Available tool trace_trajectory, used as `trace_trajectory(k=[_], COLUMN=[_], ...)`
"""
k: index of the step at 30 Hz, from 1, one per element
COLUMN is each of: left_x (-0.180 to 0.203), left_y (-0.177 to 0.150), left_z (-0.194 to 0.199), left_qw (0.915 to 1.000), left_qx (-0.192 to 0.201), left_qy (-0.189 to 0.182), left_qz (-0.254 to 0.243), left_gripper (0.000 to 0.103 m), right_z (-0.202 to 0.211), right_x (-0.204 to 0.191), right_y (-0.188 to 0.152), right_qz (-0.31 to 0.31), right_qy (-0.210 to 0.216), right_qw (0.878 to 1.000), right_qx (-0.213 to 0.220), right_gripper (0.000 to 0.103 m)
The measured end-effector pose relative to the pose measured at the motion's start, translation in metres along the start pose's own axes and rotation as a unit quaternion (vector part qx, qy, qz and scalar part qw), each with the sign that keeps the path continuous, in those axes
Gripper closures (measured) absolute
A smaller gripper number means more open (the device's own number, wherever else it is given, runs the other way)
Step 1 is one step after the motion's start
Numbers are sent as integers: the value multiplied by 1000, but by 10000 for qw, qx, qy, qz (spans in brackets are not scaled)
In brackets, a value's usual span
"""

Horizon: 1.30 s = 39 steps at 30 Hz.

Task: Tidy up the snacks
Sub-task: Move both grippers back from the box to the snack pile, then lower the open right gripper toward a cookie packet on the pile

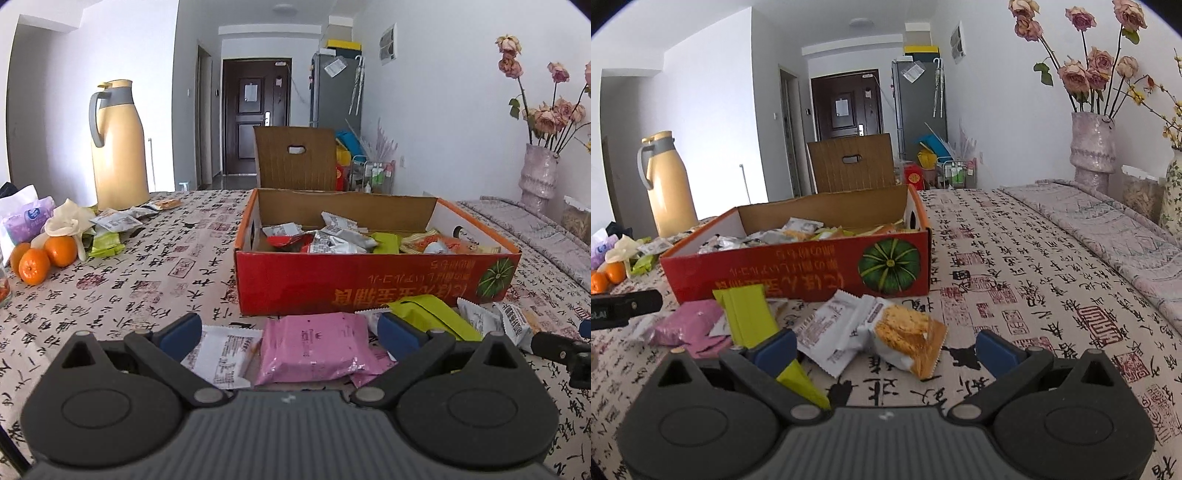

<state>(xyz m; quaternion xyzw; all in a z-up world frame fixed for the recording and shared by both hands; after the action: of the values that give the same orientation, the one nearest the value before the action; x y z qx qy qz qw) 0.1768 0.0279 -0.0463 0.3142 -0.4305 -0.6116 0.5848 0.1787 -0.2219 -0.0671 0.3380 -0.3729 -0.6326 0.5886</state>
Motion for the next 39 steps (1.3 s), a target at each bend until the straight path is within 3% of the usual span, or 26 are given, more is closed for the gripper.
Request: trace_trajectory(k=[26, 39], left_x=[-5, -7], left_y=[-4, -5], left_z=[-4, -5], left_qw=[9995, 9992], left_qx=[-2, -55], left_qy=[-113, -97], left_qz=[308, 379], left_gripper=[0, 0], right_z=[-9, -41], right_x=[3, -2], right_y=[0, 26], right_qz=[22, 178], right_qy=[-287, -338], right_qw=[9996, 9986], right_qx=[-83, -356], right_gripper=[0, 0])
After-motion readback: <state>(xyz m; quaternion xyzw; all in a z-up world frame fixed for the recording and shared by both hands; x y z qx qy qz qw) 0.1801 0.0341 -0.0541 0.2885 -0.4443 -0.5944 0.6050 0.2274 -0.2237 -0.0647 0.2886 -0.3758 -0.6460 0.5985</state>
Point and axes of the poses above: each gripper's, at about its wrist camera, not at the fingertips, and z roughly against the way its jaws point, x to its right, y to its top, the point moved 7 cm from there along -z, roughly the way its jaws point, and after that the axes turned 12 degrees about -y, right-handed, at the moved point
